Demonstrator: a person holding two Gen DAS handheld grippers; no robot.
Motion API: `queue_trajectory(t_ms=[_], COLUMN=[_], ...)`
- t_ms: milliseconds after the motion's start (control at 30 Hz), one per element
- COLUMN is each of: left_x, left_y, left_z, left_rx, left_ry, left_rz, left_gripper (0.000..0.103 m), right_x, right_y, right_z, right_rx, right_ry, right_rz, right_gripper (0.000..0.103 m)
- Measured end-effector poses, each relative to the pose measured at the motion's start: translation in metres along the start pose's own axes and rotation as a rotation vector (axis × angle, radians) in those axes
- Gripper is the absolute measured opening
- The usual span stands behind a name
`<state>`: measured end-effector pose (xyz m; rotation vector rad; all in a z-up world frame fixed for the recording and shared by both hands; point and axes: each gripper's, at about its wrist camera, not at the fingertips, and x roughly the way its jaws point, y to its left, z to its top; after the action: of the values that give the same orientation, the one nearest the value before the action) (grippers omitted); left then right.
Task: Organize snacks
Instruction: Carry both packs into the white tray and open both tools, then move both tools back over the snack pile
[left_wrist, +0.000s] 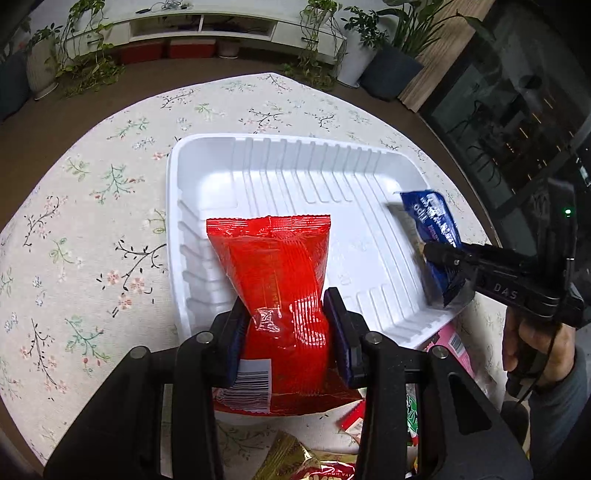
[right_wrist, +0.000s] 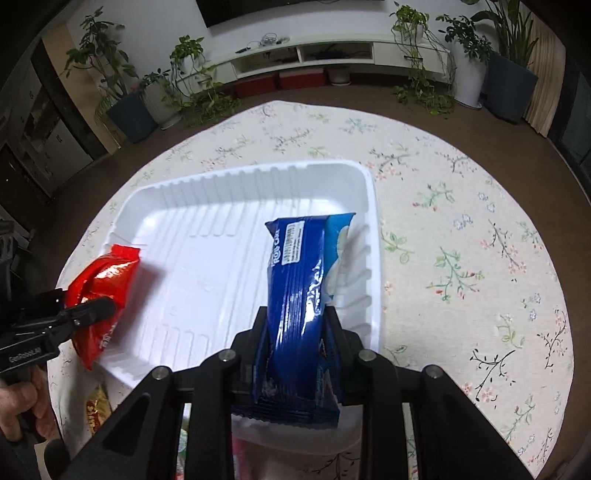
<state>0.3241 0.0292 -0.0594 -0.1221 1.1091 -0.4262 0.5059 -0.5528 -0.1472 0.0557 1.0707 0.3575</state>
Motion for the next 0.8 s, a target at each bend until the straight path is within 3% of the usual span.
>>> queue_trajectory(t_ms=[233, 333, 633, 767, 800], left_x=[0.012, 0.009, -0.073, -0.122, -0.133], left_y=[-0.003, -0.005, -0.016, -0.019, -0.019], left_z=[-0.005, -0.005, -0.017, -0.046, -0.054], left_rx=[-0.007, -0.018, -0.018, -0.037, -0.040], left_ry=[0.010, -0.009, -0.190, -0.269, -0.282], left_rz=[0.007, 0.009, 0.004, -0.061, -0.079], left_gripper=[0.048, 0.053, 0.080, 0.103, 0.103], right_x=[0.005, 0.003, -0.073, -0.129, -0.140], right_y=[0.001, 0.004, 0.006, 0.007, 0.007], right_z=[-0.006, -0.004, -0.003, -0.028, -0.036], right_rx=[-0.014, -0.016, -0.020, -0.001, 0.008], right_ry=[-0.002, -0.001, -0.152, -0.260, -0.281], right_rz=[-0.009, 0.021, 0.047, 0.165, 0.193], right_gripper=[0.035, 0.047, 0.077, 0.098, 0.102])
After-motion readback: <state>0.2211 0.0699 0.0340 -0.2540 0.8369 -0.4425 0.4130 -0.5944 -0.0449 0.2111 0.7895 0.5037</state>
